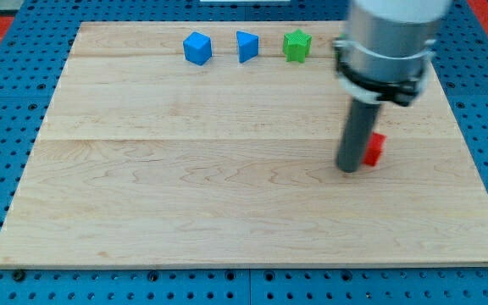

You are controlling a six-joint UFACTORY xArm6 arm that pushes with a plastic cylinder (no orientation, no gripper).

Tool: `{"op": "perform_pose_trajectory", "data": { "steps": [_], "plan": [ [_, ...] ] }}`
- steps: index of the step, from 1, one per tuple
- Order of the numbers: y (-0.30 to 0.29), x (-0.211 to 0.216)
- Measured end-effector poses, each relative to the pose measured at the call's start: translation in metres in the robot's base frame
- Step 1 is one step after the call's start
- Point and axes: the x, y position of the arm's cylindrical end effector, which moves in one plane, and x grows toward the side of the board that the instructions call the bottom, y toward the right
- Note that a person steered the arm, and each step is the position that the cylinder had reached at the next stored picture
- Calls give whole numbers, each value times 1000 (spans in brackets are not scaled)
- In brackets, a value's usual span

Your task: Push the red circle into the hexagon

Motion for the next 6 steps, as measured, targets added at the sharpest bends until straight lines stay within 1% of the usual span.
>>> {"op": "perform_pose_trajectory", "data": {
  "steps": [1, 2, 3, 4, 5, 6],
  "plan": [
    [77, 5],
    [124, -4],
    [124, -54],
    [131, -152],
    [108, -233],
    [31, -178]
  ]
}}
